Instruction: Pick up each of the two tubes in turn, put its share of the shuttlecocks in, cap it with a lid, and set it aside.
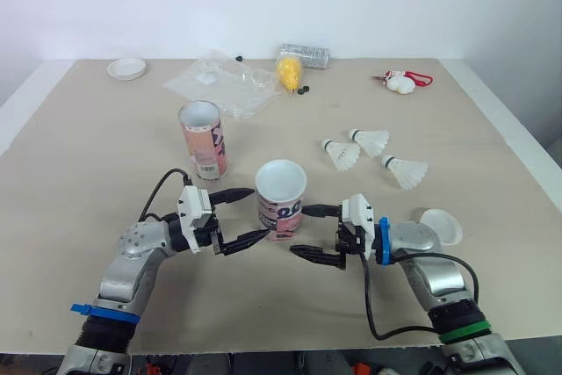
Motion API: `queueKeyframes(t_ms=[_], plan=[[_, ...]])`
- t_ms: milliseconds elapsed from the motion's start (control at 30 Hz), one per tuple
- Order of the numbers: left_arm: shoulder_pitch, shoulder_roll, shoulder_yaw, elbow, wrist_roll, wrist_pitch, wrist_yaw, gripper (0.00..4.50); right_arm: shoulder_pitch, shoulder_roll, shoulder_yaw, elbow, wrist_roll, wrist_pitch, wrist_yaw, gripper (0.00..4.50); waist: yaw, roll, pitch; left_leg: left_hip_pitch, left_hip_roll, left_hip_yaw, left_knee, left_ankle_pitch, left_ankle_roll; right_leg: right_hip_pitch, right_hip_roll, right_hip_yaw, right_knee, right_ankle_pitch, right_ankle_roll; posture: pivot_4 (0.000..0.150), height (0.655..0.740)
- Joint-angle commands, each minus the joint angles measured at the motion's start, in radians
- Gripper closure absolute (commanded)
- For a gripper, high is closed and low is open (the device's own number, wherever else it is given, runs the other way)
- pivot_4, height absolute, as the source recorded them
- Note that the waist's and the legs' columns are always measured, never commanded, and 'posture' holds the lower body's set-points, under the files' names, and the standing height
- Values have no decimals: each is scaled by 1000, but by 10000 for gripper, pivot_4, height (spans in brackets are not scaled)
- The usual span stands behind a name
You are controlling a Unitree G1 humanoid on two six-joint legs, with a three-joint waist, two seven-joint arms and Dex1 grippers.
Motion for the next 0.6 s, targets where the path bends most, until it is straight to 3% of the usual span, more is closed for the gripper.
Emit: queueKeyframes(t_ms=[33, 600], plan=[[15, 14, 2, -25, 8, -39, -13, 0, -39, 32, 7, 43, -17, -67, -3, 531, -1, 0, 0, 0, 0, 0, 0, 0, 0, 0, 0, 0, 0, 0, 0, 1500, 7400], [50, 79, 8, 30, 30, -106, -70, 0, -95, 83, 47, 113, -37, -95, 22, 531, 0, 0, 0, 0, 0, 0, 1, 0, 0, 0, 0, 0, 1, 1, -1, 1500, 7400]])
